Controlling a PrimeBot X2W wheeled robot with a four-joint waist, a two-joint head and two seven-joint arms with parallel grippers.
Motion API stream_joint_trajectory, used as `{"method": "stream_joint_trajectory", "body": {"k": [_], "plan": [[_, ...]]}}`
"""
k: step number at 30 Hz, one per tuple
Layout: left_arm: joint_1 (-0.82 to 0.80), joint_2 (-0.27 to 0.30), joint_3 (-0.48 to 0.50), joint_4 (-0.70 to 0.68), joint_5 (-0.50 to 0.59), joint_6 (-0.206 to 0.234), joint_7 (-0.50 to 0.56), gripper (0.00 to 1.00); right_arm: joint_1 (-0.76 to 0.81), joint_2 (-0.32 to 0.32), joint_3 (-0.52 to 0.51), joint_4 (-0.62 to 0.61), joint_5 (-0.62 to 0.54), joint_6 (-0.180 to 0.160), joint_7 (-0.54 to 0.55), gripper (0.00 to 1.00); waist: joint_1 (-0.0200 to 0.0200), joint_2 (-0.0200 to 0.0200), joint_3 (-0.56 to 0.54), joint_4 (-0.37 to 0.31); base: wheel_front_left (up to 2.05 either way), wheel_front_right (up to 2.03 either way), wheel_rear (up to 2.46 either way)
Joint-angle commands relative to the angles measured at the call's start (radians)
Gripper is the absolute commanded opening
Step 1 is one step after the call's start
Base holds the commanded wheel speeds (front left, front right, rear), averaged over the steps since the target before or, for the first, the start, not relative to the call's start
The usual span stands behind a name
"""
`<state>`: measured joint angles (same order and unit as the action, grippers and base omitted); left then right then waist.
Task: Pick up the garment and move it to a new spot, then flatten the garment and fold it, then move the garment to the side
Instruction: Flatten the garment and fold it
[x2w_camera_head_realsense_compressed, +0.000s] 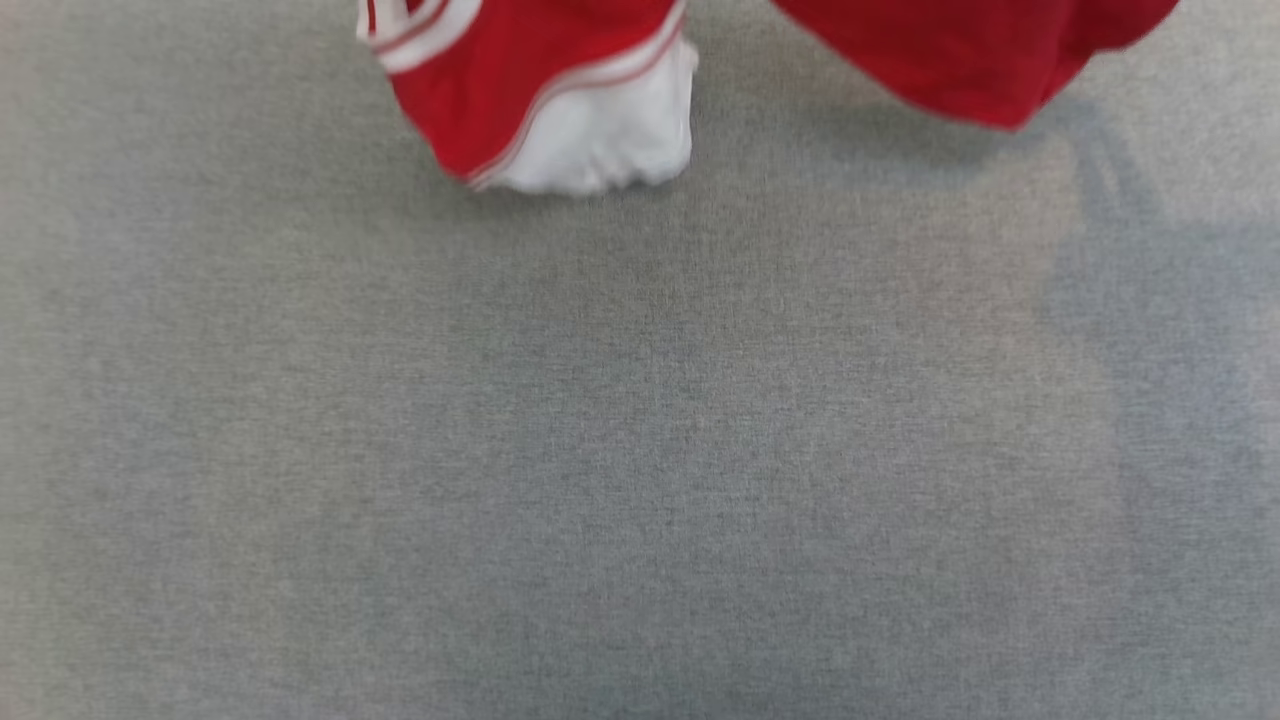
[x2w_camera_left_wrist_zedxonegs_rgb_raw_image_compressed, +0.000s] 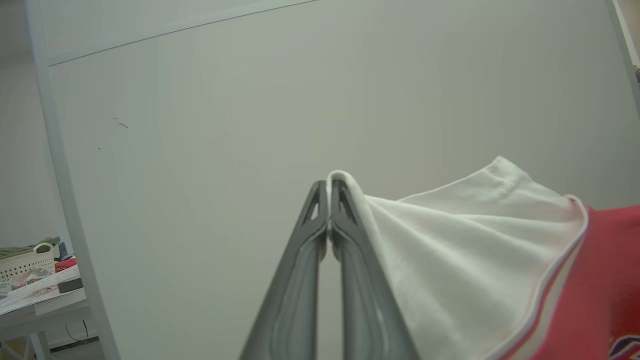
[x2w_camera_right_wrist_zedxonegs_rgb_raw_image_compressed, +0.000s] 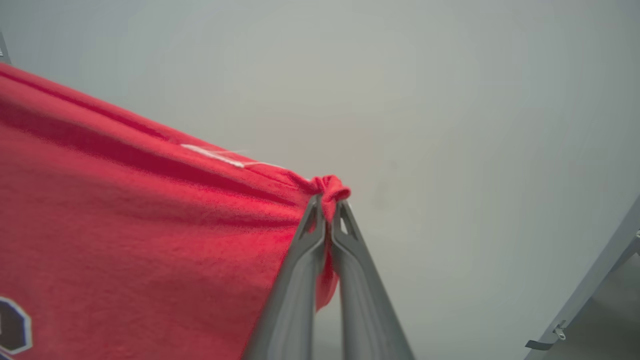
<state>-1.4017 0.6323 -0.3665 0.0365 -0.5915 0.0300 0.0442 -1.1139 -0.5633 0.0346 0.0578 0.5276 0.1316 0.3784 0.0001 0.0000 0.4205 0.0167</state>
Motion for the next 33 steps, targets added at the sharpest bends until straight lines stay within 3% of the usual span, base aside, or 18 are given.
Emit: {"method": "stream_joint_trajectory", "body": {"k": [1, 9, 20, 27, 33], "plan": [[-0.049, 0.011, -0.002, 0.037, 0.019, -0.010, -0.001, 0.00, -0.042, 0.001, 0.017, 0.040, -0.020, -0.001, -0.025, 0.00, -0.0001, 0.0000, 0.108, -0.024, 0.00, 0.00, 0.00], [-0.342, -0.021, -0.052, 0.258, 0.104, -0.087, -0.037, 0.00, -0.323, 0.045, 0.088, 0.283, -0.067, -0.001, -0.153, 0.00, -0.0001, 0.0000, 0.240, -0.040, 0.00, 0.00, 0.00], [-0.637, -0.117, -0.075, 0.584, 0.210, -0.090, -0.274, 0.00, -0.613, 0.166, 0.083, 0.591, -0.155, -0.001, -0.385, 0.00, -0.0001, 0.0000, 0.345, -0.043, 0.00, 0.00, 0.00], [-0.559, -0.164, -0.087, 0.577, 0.243, -0.109, -0.305, 0.00, -0.623, 0.196, 0.099, 0.697, -0.133, -0.001, -0.467, 0.00, -0.0001, 0.0000, 0.379, -0.016, 0.00, 0.00, 0.00], [-0.359, -0.202, -0.042, 0.495, 0.228, -0.121, -0.306, 0.00, -0.540, 0.187, 0.174, 0.718, -0.086, -0.001, -0.513, 0.00, -0.0001, 0.0000, 0.381, 0.008, 0.00, 0.00, 0.00]]}}
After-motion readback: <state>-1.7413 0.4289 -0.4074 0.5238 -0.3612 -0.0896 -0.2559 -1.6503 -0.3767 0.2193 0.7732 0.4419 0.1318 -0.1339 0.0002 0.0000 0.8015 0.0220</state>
